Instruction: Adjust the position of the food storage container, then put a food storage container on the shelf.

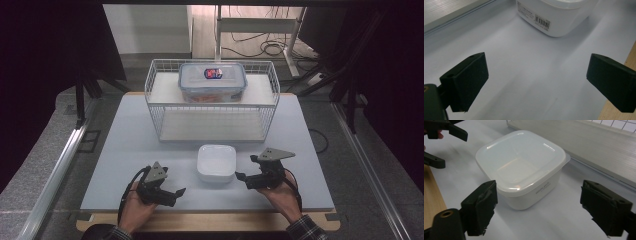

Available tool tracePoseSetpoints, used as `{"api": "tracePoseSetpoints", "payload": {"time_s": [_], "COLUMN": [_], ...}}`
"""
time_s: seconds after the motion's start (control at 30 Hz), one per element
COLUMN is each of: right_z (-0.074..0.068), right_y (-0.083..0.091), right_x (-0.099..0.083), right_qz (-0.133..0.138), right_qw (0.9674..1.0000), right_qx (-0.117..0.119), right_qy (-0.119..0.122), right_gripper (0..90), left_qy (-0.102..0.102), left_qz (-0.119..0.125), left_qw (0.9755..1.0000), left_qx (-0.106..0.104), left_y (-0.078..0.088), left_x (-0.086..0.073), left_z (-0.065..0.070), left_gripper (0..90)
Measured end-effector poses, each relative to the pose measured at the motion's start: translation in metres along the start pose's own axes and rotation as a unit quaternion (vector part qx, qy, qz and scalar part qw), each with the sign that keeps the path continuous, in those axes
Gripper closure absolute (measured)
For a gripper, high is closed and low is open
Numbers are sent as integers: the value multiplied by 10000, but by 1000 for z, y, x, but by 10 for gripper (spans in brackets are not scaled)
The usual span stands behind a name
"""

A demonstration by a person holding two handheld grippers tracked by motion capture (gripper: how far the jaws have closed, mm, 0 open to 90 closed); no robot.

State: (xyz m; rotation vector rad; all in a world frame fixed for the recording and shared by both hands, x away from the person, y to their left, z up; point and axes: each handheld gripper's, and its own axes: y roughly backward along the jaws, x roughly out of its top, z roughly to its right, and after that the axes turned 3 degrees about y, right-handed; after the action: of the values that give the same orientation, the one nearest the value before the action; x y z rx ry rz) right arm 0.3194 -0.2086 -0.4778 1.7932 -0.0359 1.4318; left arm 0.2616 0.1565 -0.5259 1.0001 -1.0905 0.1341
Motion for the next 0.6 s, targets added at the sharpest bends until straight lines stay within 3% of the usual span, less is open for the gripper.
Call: {"api": "tracePoseSetpoints", "payload": {"time_s": [0.13,0.4,0.5,0.6], "right_z": [-1,1,-1,-3], "right_y": [-2,-6,-10,-13], "right_x": [-1,-1,0,1], "right_qz": [-30,65,-5,-70], "right_qw": [10000,9998,9999,9998], "right_qx": [-50,-103,-133,-130], "right_qy": [62,-134,-71,-112], "right_gripper": [103,41,16,14], "left_qy": [-20,-114,-2,411], "left_qz": [14,-126,-146,-47], "left_qw": [10000,9998,9998,9991], "left_qx": [-15,124,137,124], "left_y": [-1,-5,-5,-5], "left_x": [0,2,5,9], "left_z": [0,1,-2,-9], "left_gripper": [31,24,17,0]}}
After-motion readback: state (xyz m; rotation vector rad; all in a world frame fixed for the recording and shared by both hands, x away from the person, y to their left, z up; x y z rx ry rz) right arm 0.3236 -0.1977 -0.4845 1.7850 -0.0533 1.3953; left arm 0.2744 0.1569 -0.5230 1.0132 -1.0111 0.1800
